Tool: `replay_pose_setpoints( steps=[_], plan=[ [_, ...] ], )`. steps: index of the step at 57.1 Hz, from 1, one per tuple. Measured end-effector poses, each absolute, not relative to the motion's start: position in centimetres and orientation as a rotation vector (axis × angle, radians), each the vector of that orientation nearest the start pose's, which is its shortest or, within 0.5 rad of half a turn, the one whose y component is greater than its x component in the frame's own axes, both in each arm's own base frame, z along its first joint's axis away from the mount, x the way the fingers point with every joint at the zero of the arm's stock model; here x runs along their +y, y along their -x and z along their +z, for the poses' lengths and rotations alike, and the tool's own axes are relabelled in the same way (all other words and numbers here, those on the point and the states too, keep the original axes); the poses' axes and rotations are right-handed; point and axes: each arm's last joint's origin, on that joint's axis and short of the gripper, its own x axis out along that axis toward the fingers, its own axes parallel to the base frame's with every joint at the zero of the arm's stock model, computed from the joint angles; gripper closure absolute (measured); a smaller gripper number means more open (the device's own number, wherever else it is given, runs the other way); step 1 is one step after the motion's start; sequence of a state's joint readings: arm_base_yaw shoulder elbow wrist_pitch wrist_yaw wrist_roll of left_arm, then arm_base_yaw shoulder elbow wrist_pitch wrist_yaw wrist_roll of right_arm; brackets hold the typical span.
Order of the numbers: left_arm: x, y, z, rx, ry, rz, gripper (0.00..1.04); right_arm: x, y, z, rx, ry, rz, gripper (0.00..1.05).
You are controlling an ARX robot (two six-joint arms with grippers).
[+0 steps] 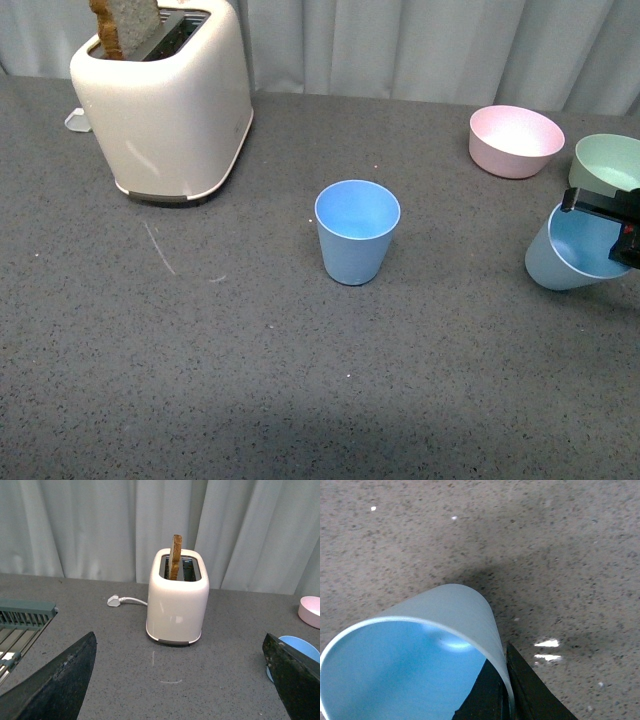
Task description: Stack blue cups with both arms
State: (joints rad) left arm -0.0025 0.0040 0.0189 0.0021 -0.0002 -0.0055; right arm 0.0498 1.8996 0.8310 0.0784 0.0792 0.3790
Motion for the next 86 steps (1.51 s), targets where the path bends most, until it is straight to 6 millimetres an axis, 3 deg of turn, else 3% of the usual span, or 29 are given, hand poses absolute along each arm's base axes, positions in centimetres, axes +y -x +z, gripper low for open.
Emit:
replay_pose_setpoints(
  steps=[9,14,22,37,55,86],
  plan=[
    [0.0,-9.7,17.0,-0.017,0.006,-0.003,0.07,3.0,-33.3,11.3,0.947,-0.339,-0.091,1.04],
    [0.0,-9.7,17.0,-0.017,0.006,-0.003,0.07,5.5,-33.9,14.3,0.907,-0.38,0.043,1.04],
    [0.0,-9.7,17.0,-0.017,0.006,-0.002,0.07,8.5,-34.2,16.1,0.904,-0.393,0.146,1.04],
    [0.0,-9.7,17.0,-0.017,0.006,-0.002,0.07,13.3,-34.1,16.6,0.953,-0.369,0.25,1.04],
    [0.0,-9.7,17.0,-0.017,0.006,-0.002,0.07,14.5,-34.2,15.9,0.99,-0.345,0.255,1.03],
    [0.0,-9.7,17.0,-0.017,0.006,-0.002,0.07,14.4,-34.4,17.1,0.848,-0.202,0.217,0.21]
  ],
)
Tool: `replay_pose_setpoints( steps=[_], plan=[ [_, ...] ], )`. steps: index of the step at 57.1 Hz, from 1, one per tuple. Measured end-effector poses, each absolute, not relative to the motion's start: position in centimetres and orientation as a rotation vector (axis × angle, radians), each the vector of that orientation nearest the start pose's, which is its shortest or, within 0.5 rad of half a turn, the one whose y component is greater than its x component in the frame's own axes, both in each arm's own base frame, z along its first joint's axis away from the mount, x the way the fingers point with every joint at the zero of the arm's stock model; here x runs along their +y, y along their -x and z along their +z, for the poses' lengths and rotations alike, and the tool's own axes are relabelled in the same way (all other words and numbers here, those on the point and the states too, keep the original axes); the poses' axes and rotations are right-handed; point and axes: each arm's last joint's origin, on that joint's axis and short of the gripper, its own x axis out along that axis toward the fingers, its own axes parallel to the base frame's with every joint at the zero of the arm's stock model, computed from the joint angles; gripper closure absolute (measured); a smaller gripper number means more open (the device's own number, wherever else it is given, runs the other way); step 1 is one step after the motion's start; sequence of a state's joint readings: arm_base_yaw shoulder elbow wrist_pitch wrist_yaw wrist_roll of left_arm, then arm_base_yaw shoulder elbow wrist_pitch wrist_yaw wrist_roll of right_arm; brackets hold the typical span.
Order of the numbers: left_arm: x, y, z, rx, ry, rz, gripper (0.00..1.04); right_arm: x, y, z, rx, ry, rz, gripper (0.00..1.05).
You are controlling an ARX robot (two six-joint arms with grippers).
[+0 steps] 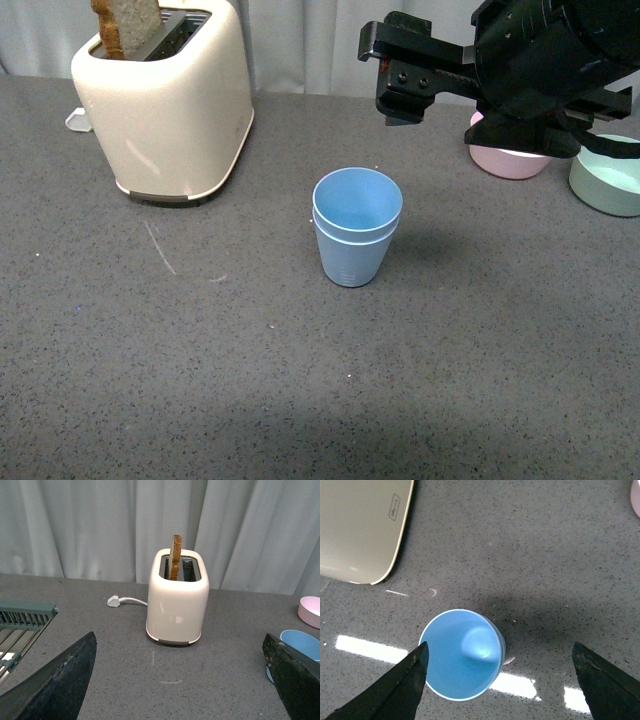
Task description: Stack blue cups with both arms
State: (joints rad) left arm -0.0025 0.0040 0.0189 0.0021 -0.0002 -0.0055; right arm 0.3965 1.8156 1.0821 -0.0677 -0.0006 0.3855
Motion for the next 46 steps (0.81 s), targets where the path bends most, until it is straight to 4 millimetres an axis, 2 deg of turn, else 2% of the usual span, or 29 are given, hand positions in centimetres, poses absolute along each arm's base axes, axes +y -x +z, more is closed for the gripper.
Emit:
replay_pose_setpoints(
  steps=[6,10,14,17,21,27,32,46],
  plan=[
    [0.0,-9.7,17.0,-0.017,0.005,-0.004,0.07,13.5,-33.8,15.4,0.499,-0.048,0.073,0.34],
    [0.0,-9.7,17.0,-0.017,0.005,0.0,0.07,11.6,-31.9,14.3,0.286,-0.004,0.022,0.46],
    [0.0,-9.7,17.0,-0.017,0.005,0.001,0.07,9.9,-30.2,14.6,0.148,-0.014,0.011,0.57],
    [0.0,-9.7,17.0,-0.016,0.005,0.0,0.07,8.4,-28.7,15.7,0.044,-0.023,0.009,0.68],
    [0.0,-9.7,17.0,-0.016,0.005,-0.001,0.07,6.8,-26.9,16.6,-0.009,-0.023,-0.004,0.82],
    [0.0,-9.7,17.0,-0.016,0.005,-0.002,0.07,5.2,-24.6,16.2,0.008,-0.007,-0.002,1.02],
    [0.0,-9.7,17.0,-0.016,0.005,-0.001,0.07,4.1,-22.7,16.0,0.02,0.001,0.009,1.04],
    [0.0,-9.7,17.0,-0.016,0.005,-0.002,0.07,2.2,-19.4,16.0,0.02,0.0,-0.002,1.04]
  ],
)
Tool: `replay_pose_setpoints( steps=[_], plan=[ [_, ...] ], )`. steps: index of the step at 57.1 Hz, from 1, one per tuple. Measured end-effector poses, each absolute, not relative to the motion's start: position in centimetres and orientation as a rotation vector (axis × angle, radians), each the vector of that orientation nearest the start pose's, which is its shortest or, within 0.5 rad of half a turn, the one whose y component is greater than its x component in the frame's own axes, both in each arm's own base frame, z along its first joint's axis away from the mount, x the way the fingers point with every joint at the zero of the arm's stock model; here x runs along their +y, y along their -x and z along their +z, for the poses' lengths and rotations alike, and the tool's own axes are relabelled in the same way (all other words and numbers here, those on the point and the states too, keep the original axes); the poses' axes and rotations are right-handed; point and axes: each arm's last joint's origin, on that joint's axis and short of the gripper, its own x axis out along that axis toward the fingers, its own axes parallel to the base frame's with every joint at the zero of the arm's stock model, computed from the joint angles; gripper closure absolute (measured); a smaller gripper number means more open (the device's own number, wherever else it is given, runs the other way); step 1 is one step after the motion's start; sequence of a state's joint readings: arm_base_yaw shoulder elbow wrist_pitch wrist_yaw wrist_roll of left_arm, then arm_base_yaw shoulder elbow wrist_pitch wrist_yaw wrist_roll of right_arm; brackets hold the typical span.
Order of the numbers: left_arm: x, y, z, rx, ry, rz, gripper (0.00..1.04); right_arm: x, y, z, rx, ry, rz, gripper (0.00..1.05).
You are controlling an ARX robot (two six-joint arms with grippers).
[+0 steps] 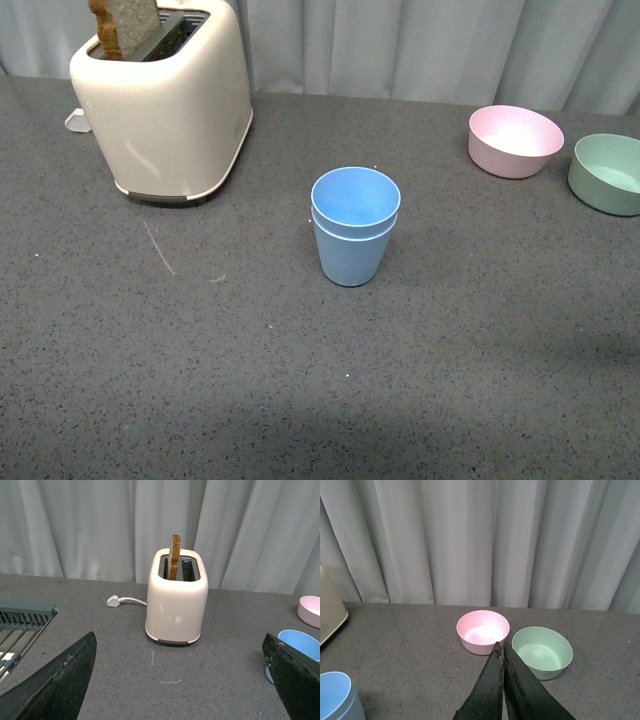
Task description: Stack blue cups with both arms
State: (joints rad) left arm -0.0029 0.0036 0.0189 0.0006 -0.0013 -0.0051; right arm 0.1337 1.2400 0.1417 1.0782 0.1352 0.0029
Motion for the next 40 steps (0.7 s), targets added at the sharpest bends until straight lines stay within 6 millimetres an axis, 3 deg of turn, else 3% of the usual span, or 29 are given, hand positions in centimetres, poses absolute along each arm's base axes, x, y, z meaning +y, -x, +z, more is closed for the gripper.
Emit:
replay_pose_setpoints(
  steps=[24,40],
  plan=[
    [0.0,-9.7,17.0,-0.016,0.005,-0.001,0.07,0.1,-15.5,16.2,0.017,-0.003,-0.004,1.04],
    [0.0,-9.7,17.0,-0.016,0.005,-0.001,0.07,0.0,-13.9,16.4,0.01,-0.003,0.001,1.04]
  ],
)
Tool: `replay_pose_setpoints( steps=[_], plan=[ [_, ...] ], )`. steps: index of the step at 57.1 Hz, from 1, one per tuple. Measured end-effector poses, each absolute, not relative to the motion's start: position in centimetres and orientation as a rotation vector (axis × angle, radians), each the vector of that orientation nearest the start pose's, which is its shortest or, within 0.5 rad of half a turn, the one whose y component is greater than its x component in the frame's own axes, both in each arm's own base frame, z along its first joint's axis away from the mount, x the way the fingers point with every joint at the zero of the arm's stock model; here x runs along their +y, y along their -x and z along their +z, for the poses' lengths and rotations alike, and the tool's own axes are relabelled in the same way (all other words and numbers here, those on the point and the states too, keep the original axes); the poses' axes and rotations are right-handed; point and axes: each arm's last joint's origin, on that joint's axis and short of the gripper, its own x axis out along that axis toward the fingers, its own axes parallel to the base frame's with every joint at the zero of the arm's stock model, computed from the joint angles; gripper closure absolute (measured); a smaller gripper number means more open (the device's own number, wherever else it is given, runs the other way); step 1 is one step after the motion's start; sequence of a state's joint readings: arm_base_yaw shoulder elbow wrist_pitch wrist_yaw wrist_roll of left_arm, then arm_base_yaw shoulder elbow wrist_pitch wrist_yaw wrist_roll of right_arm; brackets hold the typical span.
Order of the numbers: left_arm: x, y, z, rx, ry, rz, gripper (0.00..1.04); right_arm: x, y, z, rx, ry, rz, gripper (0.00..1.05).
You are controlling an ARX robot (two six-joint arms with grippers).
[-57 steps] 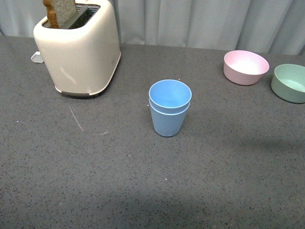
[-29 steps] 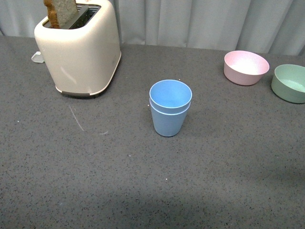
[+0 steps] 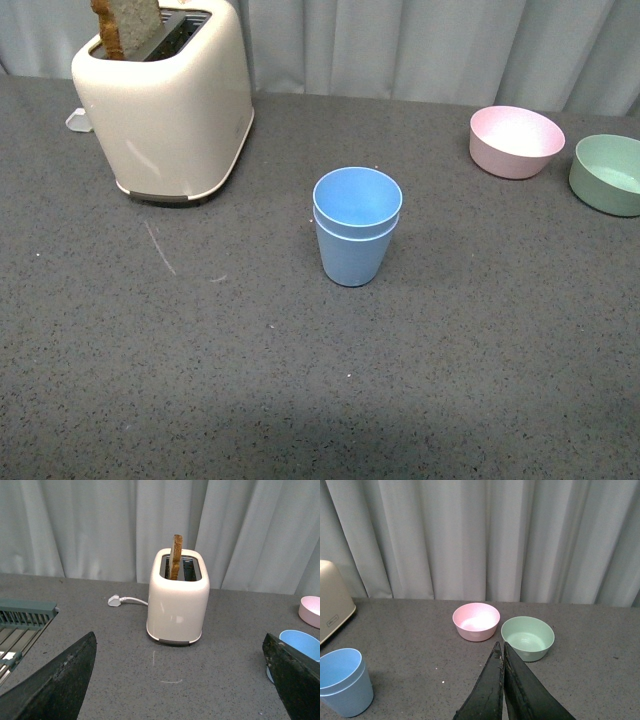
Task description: Stack blue cups with both arms
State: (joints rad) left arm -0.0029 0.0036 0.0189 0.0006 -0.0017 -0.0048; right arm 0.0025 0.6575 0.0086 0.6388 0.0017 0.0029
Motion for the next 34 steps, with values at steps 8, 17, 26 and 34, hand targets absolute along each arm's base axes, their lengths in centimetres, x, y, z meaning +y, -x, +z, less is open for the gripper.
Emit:
replay_pose_setpoints(
  steps=[8,17,26,34],
  plan=[
    [0.0,-9.7,17.0,-0.016,0.005,-0.001,0.07,0.0,-13.1,16.5,0.005,-0.003,0.001,1.04],
    [0.0,-9.7,17.0,-0.016,0.005,-0.001,0.07,0.0,-12.6,16.7,-0.001,-0.003,0.001,1.04],
    [0.0,-9.7,17.0,-0.016,0.005,-0.001,0.07,0.0,-12.1,16.7,-0.004,-0.003,0.001,1.04],
    [0.0,-9.7,17.0,-0.016,0.005,-0.001,0.07,0.0,-11.6,16.8,-0.006,-0.003,0.001,1.04]
  ],
)
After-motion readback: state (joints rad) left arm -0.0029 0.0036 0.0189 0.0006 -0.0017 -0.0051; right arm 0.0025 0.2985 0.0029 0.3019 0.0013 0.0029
